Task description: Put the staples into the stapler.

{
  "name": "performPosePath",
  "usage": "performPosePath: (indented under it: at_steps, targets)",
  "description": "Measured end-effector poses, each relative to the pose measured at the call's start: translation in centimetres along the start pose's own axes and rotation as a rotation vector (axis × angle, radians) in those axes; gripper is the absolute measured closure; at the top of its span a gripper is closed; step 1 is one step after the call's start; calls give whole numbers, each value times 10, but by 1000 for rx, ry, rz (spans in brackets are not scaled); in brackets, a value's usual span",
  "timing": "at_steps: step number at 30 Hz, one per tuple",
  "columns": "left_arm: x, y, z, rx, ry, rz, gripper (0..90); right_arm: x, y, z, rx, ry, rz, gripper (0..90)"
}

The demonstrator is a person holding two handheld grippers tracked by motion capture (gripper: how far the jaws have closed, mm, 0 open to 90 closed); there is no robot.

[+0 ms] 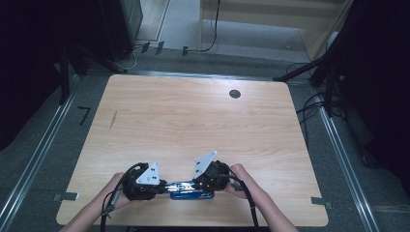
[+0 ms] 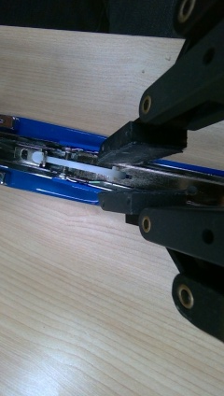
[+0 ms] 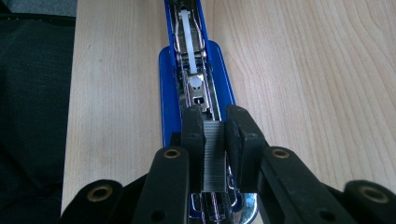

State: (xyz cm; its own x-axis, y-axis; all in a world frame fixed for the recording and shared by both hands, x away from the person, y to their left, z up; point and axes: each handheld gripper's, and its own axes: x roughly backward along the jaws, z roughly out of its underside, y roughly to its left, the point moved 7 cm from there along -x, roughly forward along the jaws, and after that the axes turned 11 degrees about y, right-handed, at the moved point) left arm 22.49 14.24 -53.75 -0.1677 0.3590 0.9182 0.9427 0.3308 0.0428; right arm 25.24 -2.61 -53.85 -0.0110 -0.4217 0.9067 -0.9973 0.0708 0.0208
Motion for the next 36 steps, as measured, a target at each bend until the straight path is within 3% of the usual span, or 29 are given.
performPosePath:
  at_steps: [28, 36]
  targets:
    - [1, 0, 1, 9, -2, -2, 761, 5, -1, 10, 40, -2, -26, 793]
    - [1, 0, 1, 8, -1, -1, 761, 4, 0, 10, 66, 23, -9, 792]
